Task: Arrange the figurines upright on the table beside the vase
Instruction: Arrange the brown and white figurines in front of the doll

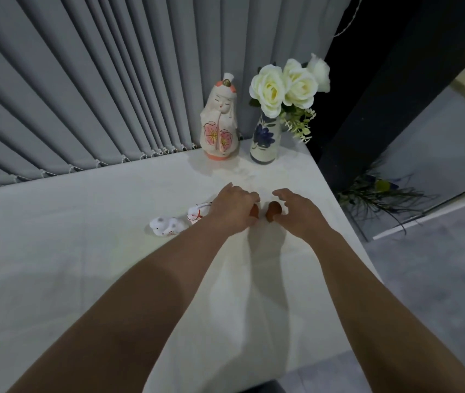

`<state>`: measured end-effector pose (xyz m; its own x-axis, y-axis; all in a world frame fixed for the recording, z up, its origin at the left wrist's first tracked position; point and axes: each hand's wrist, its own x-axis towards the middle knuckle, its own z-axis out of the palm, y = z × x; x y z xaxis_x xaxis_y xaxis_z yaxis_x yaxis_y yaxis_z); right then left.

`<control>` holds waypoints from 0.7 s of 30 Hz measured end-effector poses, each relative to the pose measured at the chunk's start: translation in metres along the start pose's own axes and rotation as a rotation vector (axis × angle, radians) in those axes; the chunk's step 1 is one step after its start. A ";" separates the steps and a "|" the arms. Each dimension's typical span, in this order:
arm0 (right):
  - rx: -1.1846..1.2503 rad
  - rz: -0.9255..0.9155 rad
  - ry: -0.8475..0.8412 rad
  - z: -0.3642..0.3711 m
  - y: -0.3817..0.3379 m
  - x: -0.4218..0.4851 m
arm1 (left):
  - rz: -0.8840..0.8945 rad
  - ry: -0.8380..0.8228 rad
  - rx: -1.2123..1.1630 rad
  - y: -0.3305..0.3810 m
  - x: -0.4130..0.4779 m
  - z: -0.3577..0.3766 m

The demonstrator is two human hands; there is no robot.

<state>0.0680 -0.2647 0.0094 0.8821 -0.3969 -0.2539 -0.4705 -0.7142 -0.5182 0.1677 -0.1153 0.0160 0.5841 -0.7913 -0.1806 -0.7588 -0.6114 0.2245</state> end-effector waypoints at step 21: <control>-0.011 -0.053 0.116 -0.010 -0.010 0.040 | -0.244 0.092 -0.322 -0.013 0.040 -0.022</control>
<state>0.1081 -0.2793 0.0130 0.8972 -0.4221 -0.1300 -0.4244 -0.7421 -0.5188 0.2074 -0.1393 0.0273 0.7703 -0.6111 -0.1822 -0.4743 -0.7401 0.4768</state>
